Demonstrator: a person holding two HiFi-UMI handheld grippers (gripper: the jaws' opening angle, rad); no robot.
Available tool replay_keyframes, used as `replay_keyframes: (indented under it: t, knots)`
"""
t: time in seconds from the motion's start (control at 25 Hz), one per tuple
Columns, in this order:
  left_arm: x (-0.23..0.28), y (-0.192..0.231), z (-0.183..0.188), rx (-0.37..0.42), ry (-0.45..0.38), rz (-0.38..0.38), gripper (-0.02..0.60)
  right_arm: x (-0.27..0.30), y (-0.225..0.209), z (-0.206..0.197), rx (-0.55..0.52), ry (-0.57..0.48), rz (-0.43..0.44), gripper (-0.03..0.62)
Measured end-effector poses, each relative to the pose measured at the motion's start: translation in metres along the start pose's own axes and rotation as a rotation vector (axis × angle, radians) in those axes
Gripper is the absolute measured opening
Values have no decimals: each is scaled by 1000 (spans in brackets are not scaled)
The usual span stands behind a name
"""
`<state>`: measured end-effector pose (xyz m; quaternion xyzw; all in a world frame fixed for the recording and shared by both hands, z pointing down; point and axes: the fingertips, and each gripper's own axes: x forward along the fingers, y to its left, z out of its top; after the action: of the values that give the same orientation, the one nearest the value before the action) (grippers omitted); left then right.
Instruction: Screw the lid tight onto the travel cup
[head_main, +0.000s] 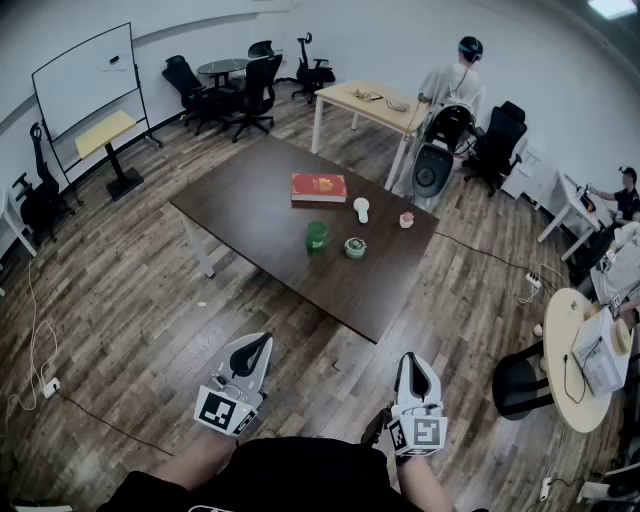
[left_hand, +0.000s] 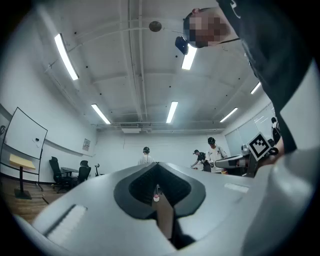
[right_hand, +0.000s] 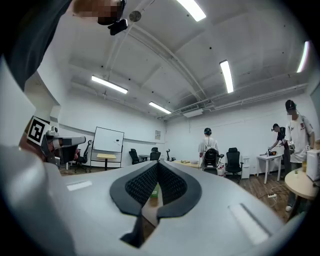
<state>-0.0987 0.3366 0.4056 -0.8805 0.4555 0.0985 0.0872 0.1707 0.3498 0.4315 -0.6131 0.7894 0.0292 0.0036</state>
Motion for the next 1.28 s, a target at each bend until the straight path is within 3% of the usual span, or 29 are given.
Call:
replay_keyframes:
  t: [0.68, 0.96, 1.28]
  knots:
    - [4, 5, 0, 7, 1, 15, 0, 5, -5, 1, 38, -15, 4, 9]
    - [13, -7, -4, 18, 10, 42, 0, 5, -29, -5, 50, -13, 14, 9]
    - [39, -33, -12, 45, 30, 91, 0, 18, -68, -12, 92, -25, 93, 9]
